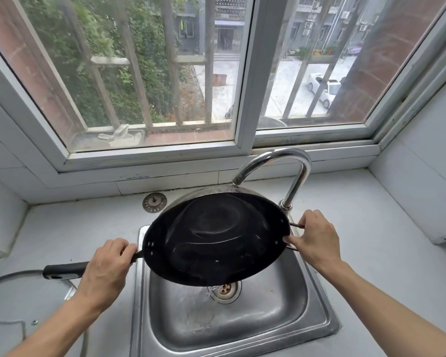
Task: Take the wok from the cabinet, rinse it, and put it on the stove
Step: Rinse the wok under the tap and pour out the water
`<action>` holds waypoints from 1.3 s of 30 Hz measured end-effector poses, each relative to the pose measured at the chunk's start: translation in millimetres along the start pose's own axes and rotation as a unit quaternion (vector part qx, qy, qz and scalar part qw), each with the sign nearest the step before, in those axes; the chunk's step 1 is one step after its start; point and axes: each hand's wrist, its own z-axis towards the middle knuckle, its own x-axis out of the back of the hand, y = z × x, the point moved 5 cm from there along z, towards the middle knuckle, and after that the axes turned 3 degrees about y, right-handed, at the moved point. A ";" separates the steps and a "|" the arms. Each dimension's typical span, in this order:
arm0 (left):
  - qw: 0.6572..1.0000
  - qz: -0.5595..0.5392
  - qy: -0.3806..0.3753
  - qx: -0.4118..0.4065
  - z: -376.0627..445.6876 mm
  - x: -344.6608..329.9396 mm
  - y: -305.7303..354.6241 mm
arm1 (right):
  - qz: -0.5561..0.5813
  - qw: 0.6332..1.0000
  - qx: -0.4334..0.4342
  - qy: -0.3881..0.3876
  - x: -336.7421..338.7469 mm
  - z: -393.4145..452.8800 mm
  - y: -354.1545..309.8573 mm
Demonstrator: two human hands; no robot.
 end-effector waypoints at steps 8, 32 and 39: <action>0.999 0.005 -0.017 -0.041 -9.4 -3.9 11.0 | 0.072 0.997 -0.007 -0.009 4.3 -11.6 14.4; 0.987 0.047 0.000 -0.155 -65.6 46.8 9.5 | 0.128 0.990 0.046 -0.030 33.9 -47.8 -11.2; 0.987 0.051 -0.014 -0.150 -75.1 52.1 6.2 | 0.117 0.989 0.071 -0.051 28.8 -42.7 -13.3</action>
